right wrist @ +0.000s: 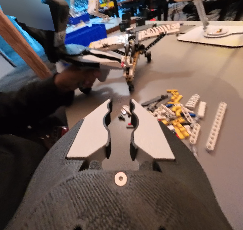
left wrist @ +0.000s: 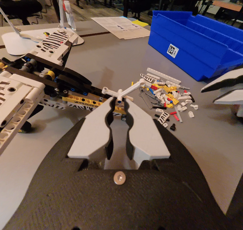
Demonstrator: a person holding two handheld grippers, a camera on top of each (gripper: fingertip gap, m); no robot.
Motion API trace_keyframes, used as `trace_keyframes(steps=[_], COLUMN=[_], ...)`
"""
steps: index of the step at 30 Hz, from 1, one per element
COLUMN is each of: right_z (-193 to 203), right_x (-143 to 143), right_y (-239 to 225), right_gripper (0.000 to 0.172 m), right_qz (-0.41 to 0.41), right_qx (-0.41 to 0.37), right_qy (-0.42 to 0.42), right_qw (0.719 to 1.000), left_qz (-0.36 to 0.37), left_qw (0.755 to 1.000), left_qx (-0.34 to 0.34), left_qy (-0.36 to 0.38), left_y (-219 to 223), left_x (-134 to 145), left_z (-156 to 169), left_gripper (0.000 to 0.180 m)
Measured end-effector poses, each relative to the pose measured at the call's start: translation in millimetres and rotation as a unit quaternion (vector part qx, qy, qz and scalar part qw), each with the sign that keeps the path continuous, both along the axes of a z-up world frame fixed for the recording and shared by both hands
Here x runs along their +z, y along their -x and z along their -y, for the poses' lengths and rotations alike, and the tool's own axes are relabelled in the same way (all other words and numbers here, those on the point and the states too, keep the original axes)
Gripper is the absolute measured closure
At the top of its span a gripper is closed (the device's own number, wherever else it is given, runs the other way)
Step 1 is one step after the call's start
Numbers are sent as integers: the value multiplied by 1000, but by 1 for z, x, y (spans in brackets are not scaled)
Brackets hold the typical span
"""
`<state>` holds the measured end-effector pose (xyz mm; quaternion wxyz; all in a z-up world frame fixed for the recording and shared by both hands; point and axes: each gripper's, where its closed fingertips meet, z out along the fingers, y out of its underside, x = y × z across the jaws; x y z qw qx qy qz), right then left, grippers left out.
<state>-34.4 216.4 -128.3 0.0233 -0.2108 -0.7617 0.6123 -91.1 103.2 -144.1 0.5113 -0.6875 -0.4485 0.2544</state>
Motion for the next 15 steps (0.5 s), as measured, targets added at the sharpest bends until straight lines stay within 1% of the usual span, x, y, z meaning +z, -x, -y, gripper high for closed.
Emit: trace_keyframes(steps=[1,3,7,9,11,13,15], right_z=[6,17,46,67,90,114,136], right_x=[6,16,36,45,50,51,50], right_y=[1,9,30,36,37,31,19], right_gripper=[146,143,139,139,141,141,144], right_qz=[11,20,12,6,-7,-13,-17], right_qx=[12,27,57,85,122,171,230], right_qy=[14,25,17,9,2,3,18], right_qw=[1000,999,998,996,992,985,973], left_qz=[-1,-5,-17,-22,-26,-33,-47], left_qw=[1000,1000,1000,999,998,996,994], left_qx=[-2,-2,-8,-24,-51,-76,-84], left_qy=[8,16,23,10,-21,-44,-48], left_y=[1,2,-4,-18,-39,-62,-79], left_x=[-1,-1,2,5,11,16,19], left_z=[1,3,11,17,24,35,46], left_gripper=[176,176,177,177,178,177,177])
